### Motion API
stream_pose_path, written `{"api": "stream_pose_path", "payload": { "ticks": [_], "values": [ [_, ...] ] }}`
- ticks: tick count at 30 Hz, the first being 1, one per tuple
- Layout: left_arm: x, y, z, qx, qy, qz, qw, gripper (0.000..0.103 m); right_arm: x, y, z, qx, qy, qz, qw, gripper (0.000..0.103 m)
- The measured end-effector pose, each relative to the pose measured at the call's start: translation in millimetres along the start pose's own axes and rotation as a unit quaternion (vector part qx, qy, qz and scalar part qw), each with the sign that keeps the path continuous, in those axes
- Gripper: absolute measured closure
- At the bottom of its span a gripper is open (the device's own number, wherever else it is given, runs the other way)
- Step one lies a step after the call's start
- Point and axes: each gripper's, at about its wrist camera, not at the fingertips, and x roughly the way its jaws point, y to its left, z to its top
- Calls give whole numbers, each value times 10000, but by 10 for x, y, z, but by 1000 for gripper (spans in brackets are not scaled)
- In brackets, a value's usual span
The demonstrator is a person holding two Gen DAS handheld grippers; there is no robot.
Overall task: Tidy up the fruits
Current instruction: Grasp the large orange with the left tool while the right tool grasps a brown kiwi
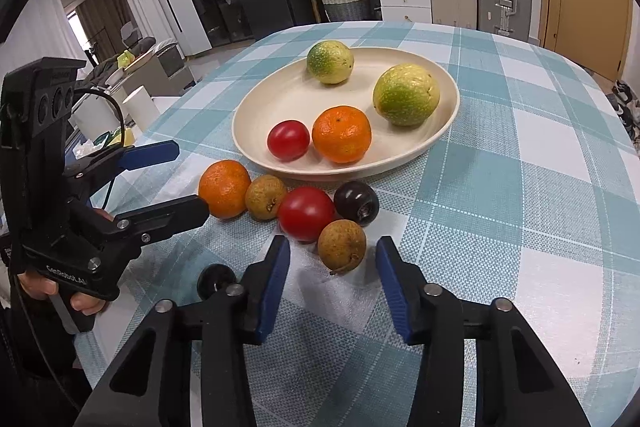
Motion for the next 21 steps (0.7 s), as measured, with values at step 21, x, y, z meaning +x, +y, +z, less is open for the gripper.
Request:
{"api": "stream_pose_path", "payload": {
  "ticks": [21],
  "values": [
    [46, -18, 5, 13, 103, -35, 9999, 1, -86, 3, 20, -30, -197, -177, 9996, 78]
  ]
}}
